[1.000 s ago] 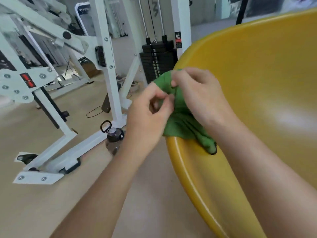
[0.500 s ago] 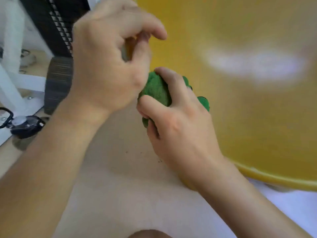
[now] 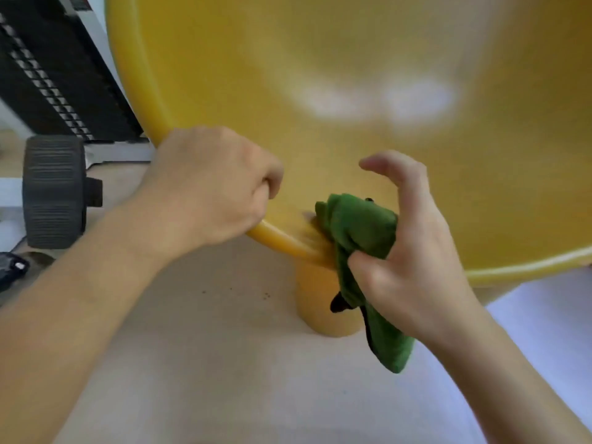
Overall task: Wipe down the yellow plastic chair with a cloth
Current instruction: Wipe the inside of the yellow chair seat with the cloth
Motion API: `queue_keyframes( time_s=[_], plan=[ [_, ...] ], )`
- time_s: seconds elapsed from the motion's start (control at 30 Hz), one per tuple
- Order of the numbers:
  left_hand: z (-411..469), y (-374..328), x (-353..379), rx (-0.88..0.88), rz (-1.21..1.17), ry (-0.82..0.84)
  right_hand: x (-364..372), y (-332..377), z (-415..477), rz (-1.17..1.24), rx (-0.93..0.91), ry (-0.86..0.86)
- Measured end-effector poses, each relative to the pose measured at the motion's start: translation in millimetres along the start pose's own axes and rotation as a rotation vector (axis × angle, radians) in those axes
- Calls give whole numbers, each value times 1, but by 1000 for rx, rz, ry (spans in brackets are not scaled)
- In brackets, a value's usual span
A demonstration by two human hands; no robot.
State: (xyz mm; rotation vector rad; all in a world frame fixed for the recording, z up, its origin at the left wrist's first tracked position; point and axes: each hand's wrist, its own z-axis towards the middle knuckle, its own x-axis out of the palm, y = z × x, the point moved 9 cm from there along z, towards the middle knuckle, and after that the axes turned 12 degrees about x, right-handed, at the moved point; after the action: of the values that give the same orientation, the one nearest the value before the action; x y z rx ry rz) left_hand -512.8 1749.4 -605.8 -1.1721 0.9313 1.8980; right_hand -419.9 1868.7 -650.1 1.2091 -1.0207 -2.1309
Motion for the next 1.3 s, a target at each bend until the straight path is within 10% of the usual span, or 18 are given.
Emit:
queue_keyframes(
  time_s=[0.2,0.6,0.9,1.1,1.3],
  plan=[
    [-7,1,-9,-96,-163,-158,73,32,-12,-209,-118,122],
    [36,-92,74,125,-5,303,-83,-154,-27,-735,61,262],
    [57,-87,73,-81,-669,13,20,-65,-34,-361,48,110],
    [45,-117,99,166,-452,441,-25,-115,-39,-725,-400,287],
    [34,-123,121,246,-291,626,-182,-221,1,-1250,-259,348]
  ],
)
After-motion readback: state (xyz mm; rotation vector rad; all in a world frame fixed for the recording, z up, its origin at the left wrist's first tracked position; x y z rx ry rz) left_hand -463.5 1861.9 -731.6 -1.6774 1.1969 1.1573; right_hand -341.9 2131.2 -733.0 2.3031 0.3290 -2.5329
